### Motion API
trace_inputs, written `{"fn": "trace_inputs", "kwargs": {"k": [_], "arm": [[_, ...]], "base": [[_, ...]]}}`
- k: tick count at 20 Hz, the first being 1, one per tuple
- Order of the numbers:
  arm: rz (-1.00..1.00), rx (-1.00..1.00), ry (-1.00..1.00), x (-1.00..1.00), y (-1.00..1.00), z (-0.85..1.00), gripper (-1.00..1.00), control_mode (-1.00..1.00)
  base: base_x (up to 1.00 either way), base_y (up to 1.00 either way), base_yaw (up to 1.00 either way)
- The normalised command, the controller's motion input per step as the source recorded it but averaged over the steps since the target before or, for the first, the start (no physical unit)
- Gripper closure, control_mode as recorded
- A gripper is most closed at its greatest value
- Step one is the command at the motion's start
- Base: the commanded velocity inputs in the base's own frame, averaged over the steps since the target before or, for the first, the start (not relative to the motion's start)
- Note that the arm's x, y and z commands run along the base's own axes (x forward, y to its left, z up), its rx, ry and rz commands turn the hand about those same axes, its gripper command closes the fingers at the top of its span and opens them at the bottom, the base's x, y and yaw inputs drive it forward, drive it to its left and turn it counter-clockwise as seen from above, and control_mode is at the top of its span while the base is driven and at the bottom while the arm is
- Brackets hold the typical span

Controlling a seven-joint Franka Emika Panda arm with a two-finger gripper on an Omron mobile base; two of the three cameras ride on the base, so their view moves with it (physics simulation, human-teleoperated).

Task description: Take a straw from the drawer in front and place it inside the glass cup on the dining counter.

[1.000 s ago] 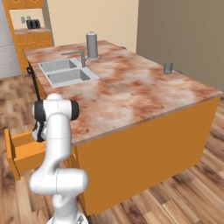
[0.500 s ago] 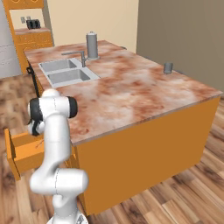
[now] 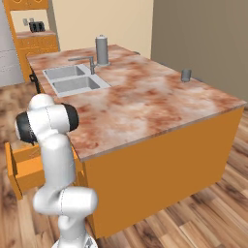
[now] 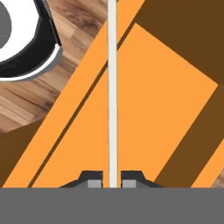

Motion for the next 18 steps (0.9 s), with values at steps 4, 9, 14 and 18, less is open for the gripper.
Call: {"fn": "trace_inputs", "kwargs": {"k": [4,9,14,18], "arm": [[0.0,0.0,0.01,-0.66,0.0,0.79,1.0,-1.0],[0.0,0.0,0.0,-0.48,-0.25,0.47,1.0,-1.0],[0.0,-0.05,0.0,-0.4,0.0,0.68,1.0,-1.0],[0.0,-0.02,0.0,-0.33,-0.17,0.71,1.0,-1.0]], "base": [[0.0,0.0,0.0],[0.0,0.0,0.0],[0.0,0.0,0.0],[0.0,0.0,0.0]]}}
